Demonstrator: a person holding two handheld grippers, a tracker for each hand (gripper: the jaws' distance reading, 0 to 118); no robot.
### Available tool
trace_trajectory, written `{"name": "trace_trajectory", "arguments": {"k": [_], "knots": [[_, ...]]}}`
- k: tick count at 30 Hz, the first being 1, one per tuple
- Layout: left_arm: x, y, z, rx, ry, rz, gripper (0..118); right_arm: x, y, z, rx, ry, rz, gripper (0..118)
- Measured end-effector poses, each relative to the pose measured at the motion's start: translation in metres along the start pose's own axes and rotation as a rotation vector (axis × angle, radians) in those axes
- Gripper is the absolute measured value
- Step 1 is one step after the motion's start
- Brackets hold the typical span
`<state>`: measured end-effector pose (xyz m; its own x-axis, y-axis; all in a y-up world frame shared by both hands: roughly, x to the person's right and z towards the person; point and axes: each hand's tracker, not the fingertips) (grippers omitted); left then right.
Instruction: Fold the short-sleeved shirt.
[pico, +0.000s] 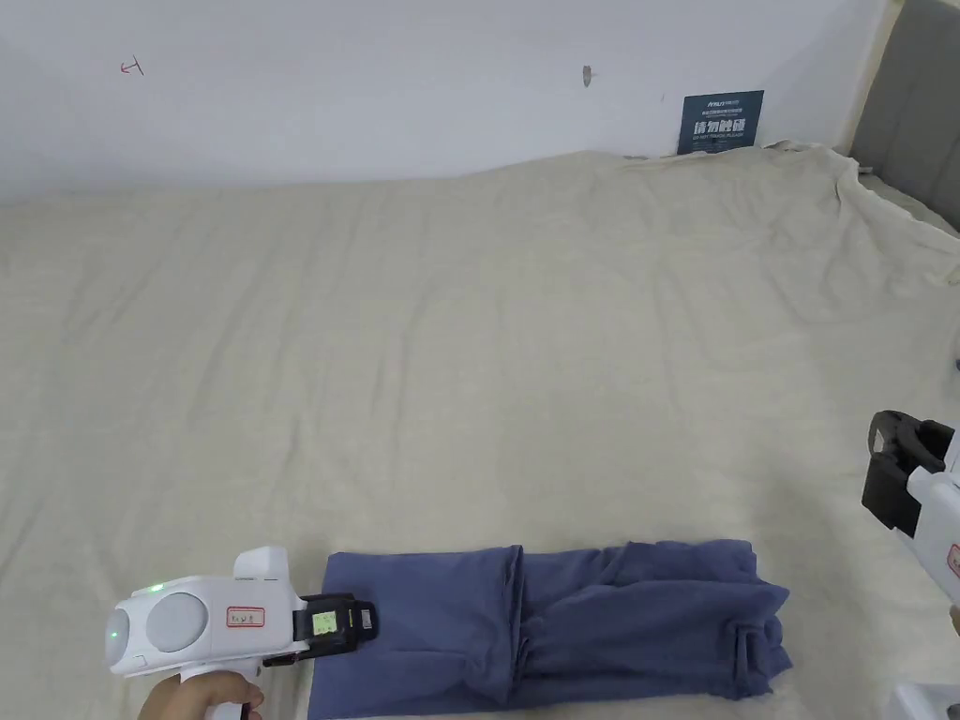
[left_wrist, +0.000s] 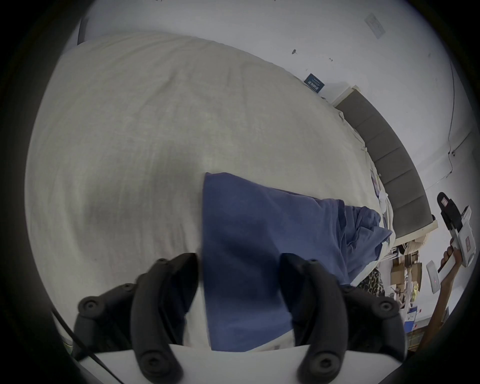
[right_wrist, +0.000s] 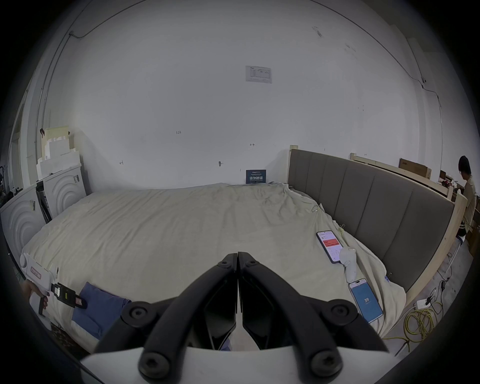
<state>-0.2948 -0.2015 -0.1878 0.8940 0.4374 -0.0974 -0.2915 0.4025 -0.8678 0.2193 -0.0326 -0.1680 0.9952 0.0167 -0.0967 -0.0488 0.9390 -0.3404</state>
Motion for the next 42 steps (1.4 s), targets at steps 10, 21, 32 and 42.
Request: {"name": "trace_trajectory", "arguments": {"k": [10,21,32,42], "knots": [[0.025,-0.001,0.003,-0.018,0.080,-0.137,8,0.001,-0.001,0.000,0.000,-0.002,-0.013,0],[0.023,0.006,0.069,0.098,0.106,-0.039,4,0.001,0.009,0.006,0.041,0.020,-0.033,0],[-0.011,-0.002,0.159,0.168,0.265,0.029,4,-0.004,0.013,0.008,0.067,0.043,-0.033,0],[0.081,0.018,0.134,0.116,0.033,-0.047,4,-0.005,0.011,0.011,0.067,0.049,-0.032,0]]}}
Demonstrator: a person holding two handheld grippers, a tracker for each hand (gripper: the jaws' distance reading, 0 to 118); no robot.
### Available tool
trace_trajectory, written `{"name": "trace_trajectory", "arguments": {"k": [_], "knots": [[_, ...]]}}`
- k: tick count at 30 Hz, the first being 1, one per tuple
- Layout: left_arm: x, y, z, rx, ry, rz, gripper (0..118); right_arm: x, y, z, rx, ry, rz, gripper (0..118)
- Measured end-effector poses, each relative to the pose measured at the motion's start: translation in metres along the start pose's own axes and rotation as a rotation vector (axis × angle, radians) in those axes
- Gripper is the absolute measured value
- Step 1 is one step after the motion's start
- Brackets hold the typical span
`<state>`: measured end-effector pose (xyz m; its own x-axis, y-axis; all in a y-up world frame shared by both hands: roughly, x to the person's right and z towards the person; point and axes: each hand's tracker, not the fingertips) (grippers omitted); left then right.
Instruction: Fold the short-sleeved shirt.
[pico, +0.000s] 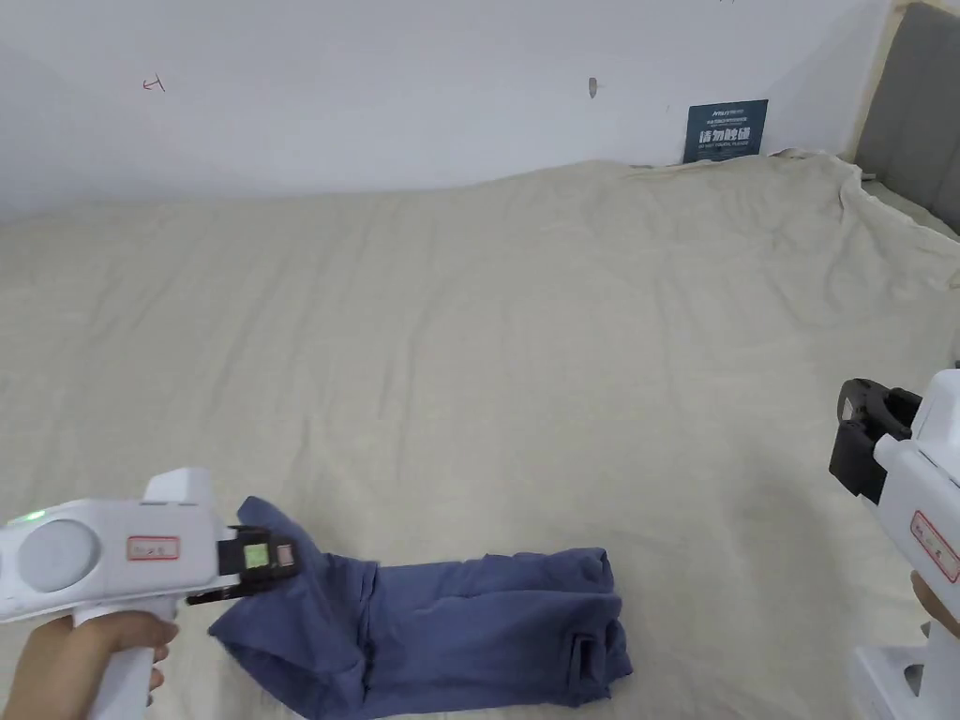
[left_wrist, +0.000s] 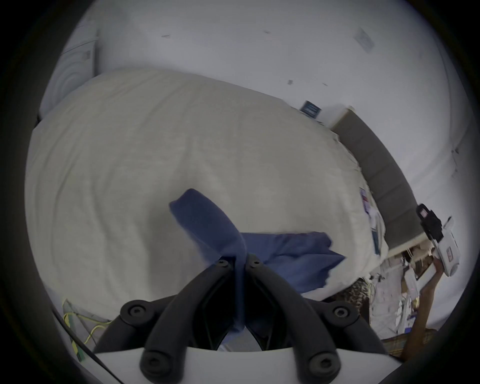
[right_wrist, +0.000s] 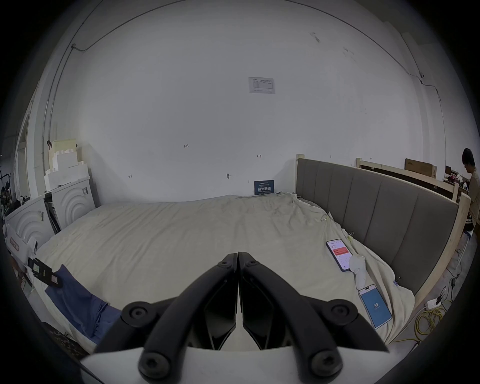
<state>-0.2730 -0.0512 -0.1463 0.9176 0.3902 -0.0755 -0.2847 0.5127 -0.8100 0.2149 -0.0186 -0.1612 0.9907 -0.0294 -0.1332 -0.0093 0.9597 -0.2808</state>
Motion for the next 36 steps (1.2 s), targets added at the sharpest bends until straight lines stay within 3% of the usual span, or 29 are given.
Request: {"name": "trace_trajectory", "arguments": {"k": [11,15,23,25,26,30,31,36], "knots": [[0.120,0.005,-0.109,-0.189,-0.118,-0.223,4,0.018,-0.003,0.011,-0.001,-0.036,-0.015,0],[0.149,-0.014,-0.160,-0.266,-0.036,-0.314,4,0.025,-0.003,0.015,-0.006,-0.058,-0.018,0],[0.172,-0.047,-0.211,-0.318,0.046,-0.312,6,0.034,-0.007,0.018,-0.017,-0.086,-0.015,0],[0.171,-0.046,-0.210,-0.309,0.042,-0.307,17,0.034,-0.007,0.018,-0.018,-0.088,-0.015,0],[0.169,-0.044,-0.209,-0.302,0.031,-0.298,29,0.034,-0.007,0.019,-0.019,-0.090,-0.014,0],[0.170,-0.038,-0.186,-0.246,-0.032,-0.289,105,0.034,-0.007,0.018,-0.019,-0.089,-0.015,0],[0.171,-0.036,-0.176,-0.216,-0.038,-0.300,113,0.033,-0.006,0.018,-0.019,-0.088,-0.014,0],[0.155,-0.021,-0.124,-0.026,-0.081,-0.284,114,0.030,-0.004,0.017,-0.014,-0.082,-0.009,0]]}}
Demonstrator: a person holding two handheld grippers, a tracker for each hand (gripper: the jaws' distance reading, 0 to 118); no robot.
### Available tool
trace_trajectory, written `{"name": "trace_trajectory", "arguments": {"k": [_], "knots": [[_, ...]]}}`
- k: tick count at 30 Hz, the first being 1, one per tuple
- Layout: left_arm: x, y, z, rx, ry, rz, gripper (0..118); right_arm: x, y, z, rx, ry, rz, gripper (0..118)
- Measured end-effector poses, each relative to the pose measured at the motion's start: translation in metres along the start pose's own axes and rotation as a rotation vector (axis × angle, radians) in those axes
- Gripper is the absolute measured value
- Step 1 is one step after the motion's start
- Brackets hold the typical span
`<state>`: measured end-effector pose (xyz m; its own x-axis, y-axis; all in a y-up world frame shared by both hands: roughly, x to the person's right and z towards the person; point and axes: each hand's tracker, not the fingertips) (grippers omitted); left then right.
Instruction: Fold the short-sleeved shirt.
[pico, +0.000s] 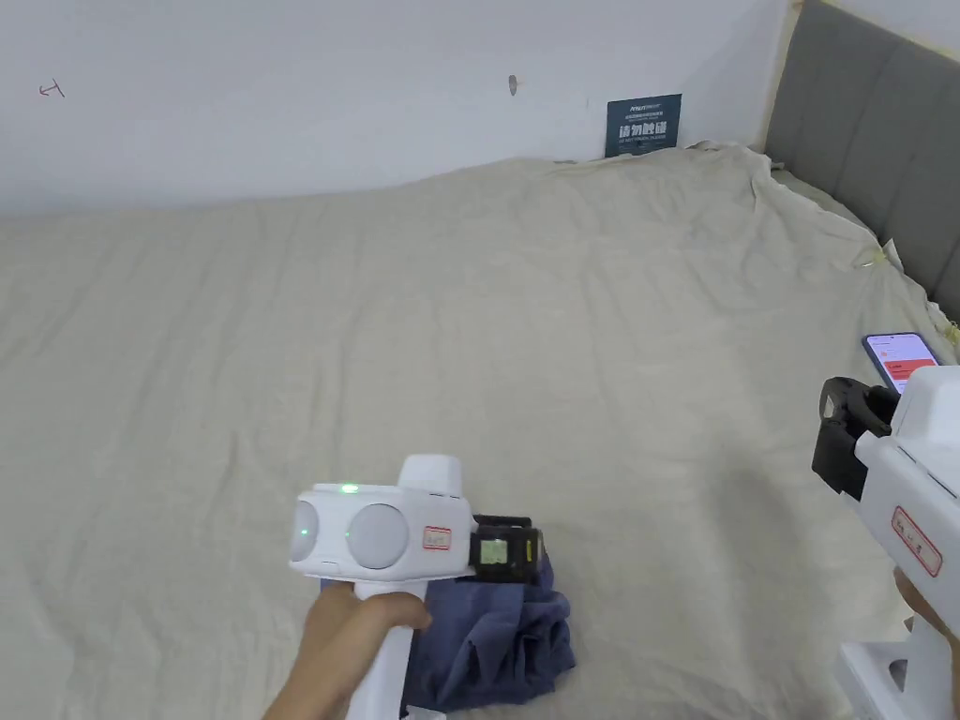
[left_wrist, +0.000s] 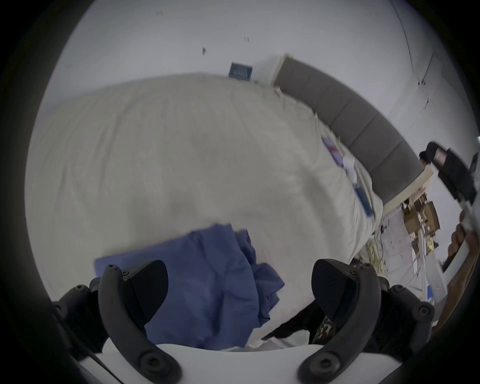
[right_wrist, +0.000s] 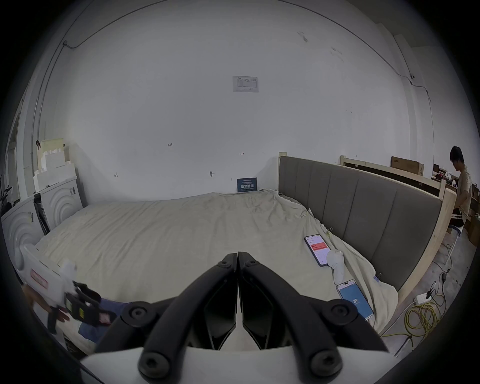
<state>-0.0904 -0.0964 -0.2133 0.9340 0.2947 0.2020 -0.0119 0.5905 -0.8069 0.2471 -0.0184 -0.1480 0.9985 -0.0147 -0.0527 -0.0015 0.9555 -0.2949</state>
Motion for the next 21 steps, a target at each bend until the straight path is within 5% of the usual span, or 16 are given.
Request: {"name": "trace_trajectory", "arguments": {"k": [10,11,13,16,17,21], "knots": [[-0.063,-0.025,0.028,0.190,0.075,0.109,106,-0.012,0.001,0.000,-0.001,0.024,0.004,0],[-0.067,-0.030,0.029,0.235,0.089,0.117,96,-0.012,0.001,0.000,-0.002,0.027,0.005,0],[-0.072,-0.039,0.026,0.261,0.107,0.127,46,-0.013,0.001,0.000,-0.002,0.028,0.005,0],[-0.077,-0.050,0.020,0.263,0.130,0.118,7,-0.013,0.001,0.001,-0.004,0.028,0.005,0],[-0.076,-0.053,0.017,0.260,0.145,0.103,0,-0.013,0.001,0.001,-0.004,0.028,0.006,0],[-0.069,-0.065,0.001,0.229,0.197,0.038,0,-0.011,-0.001,0.001,-0.009,0.026,0.008,0]]}}
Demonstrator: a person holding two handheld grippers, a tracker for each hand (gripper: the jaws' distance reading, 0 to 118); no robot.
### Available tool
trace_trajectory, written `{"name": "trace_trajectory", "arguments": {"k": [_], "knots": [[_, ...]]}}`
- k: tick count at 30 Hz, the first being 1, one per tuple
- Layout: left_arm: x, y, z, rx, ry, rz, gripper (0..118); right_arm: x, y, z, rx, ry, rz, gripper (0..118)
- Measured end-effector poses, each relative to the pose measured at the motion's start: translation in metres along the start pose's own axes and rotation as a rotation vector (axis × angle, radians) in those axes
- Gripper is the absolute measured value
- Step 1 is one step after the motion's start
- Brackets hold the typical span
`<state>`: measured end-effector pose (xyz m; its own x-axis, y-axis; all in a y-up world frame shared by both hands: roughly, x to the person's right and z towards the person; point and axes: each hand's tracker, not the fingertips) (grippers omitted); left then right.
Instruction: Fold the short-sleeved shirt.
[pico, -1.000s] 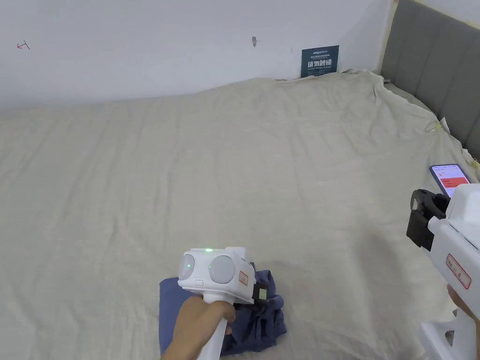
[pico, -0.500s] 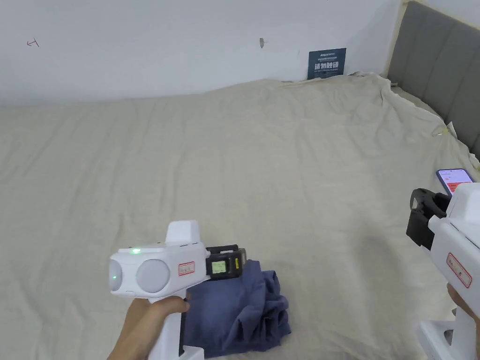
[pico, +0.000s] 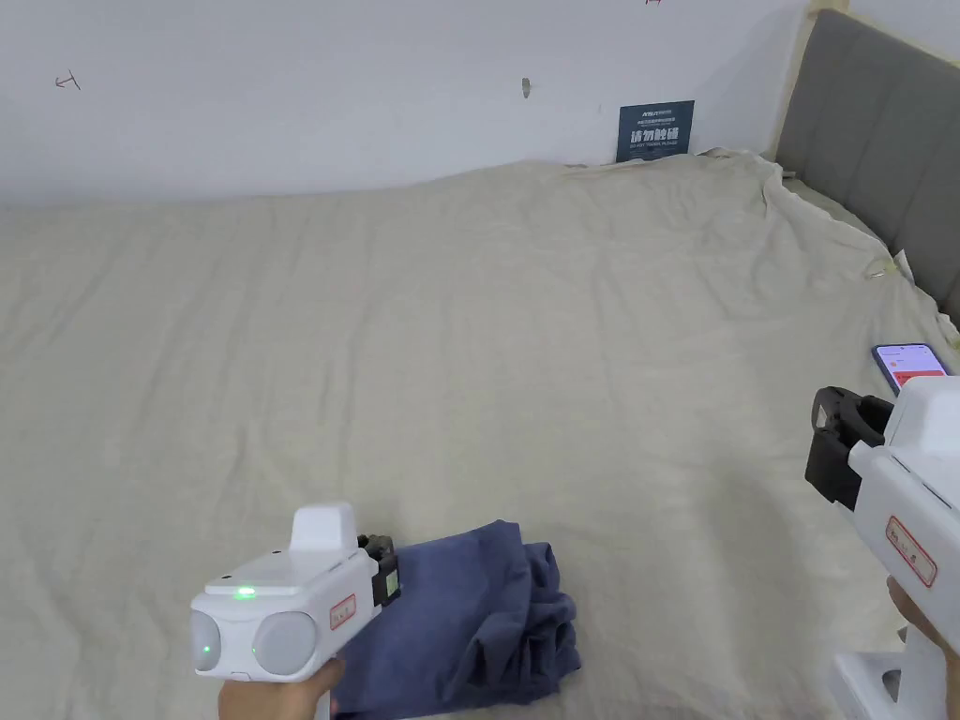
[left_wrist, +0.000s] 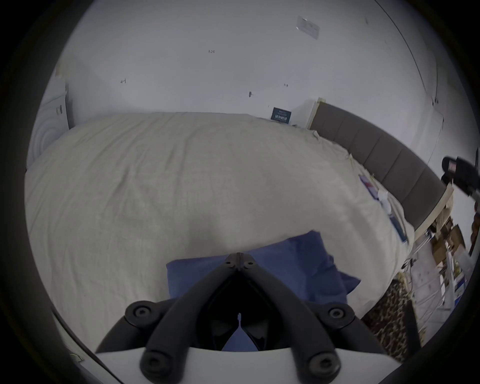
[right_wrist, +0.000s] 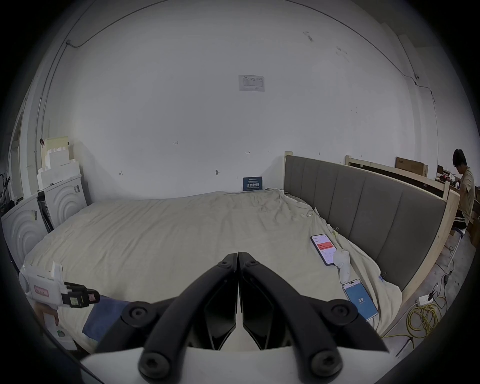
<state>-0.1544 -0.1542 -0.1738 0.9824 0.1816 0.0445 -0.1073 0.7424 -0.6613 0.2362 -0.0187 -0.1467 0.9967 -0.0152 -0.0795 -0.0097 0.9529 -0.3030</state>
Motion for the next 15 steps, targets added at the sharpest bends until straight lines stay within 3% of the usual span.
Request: {"name": "trace_trajectory", "arguments": {"k": [15], "knots": [[0.092,-0.056,-0.044,-0.054,-0.047,-0.172,0,0.020,-0.004,0.003,-0.015,-0.035,-0.008,0]]}}
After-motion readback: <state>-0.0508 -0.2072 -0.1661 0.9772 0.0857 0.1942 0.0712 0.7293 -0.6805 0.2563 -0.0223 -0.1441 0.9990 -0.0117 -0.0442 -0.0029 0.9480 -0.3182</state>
